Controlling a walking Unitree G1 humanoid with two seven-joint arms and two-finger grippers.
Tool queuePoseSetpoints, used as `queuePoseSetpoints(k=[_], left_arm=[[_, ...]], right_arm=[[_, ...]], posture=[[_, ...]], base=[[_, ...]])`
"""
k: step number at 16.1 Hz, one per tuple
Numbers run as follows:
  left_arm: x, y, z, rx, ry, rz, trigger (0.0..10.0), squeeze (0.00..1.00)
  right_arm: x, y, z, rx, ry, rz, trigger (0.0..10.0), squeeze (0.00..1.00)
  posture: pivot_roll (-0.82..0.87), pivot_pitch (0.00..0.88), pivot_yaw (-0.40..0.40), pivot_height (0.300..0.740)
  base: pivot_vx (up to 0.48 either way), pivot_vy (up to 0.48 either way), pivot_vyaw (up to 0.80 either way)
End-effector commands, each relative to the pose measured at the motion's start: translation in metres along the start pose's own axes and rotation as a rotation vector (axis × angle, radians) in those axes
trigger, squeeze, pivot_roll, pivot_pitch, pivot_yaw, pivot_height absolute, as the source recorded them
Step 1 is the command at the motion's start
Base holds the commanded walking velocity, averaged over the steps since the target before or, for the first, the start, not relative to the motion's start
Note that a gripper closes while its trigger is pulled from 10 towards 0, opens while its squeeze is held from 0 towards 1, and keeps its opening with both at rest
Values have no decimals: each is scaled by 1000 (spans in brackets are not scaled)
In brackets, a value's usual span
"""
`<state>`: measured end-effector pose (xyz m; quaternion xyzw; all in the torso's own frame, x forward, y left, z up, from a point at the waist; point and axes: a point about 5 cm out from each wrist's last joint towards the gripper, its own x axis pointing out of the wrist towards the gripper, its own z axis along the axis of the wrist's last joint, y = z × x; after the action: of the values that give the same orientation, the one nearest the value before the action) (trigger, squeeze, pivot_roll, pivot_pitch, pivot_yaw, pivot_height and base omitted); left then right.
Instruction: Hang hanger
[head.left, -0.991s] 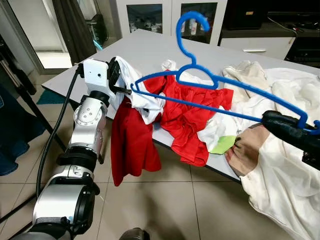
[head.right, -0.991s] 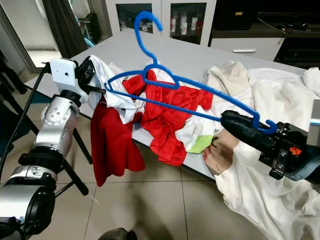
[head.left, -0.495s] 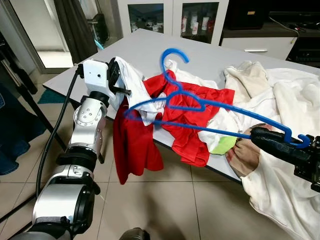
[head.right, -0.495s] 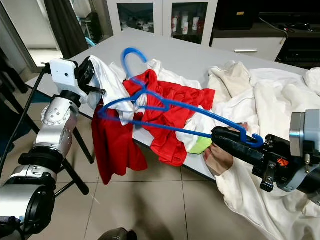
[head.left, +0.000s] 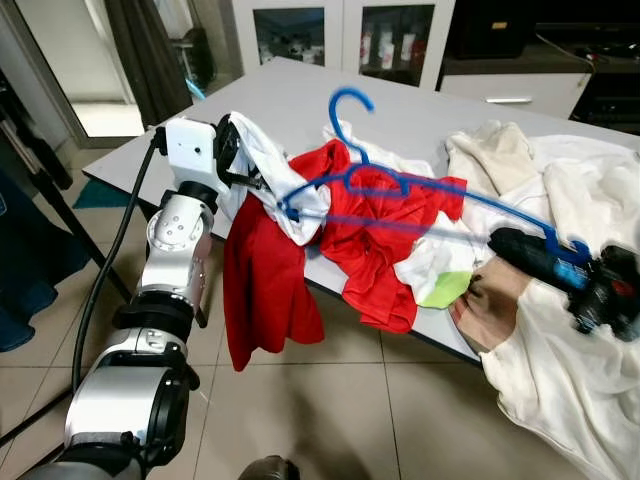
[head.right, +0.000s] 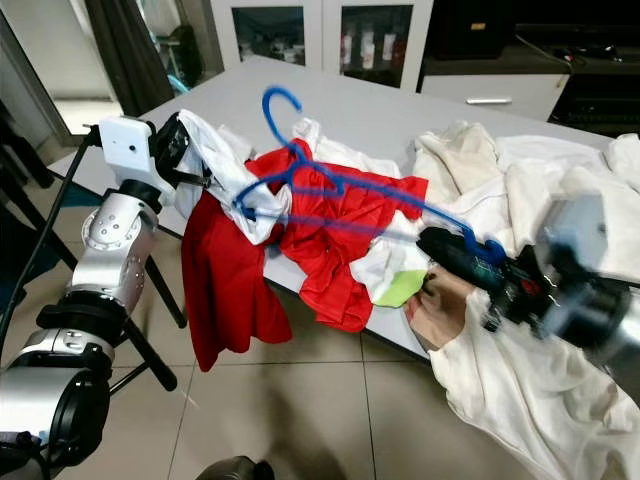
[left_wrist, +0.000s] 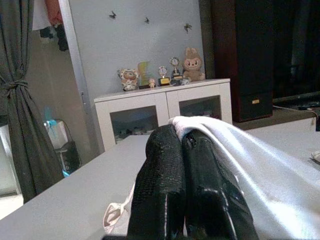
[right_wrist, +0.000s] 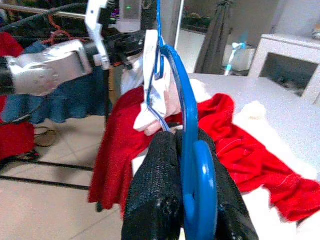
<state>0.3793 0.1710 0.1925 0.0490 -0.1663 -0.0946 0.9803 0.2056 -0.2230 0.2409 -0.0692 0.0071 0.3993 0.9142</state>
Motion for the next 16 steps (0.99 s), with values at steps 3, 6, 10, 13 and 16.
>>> queuePoseSetpoints(k=[3,6,10,13,16], left_arm=[[7,1,13,11,-51,-3,10000,0],[10,0,20,9,-79,-8,10000,0],[15,-15,35,103,-153,-107,10000,0],[16,-32,43,186,-211,-197,10000,0],[18,-38,49,178,-235,-206,10000,0]], right_arm=[[14,-6,-5,-13,29,-78,10000,0],[28,2,-4,-15,23,-59,10000,0],[40,-6,-2,-13,8,-131,10000,0],[49,-6,-2,37,-17,-143,10000,0],[60,3,-3,70,-29,-117,10000,0]], posture=[[16,0,92,740],[14,0,88,740],[14,0,87,740],[14,0,87,740],[17,0,88,740]], base=[[0,0,0],[0,0,0],[0,0,0],[0,0,0],[0,0,0]])
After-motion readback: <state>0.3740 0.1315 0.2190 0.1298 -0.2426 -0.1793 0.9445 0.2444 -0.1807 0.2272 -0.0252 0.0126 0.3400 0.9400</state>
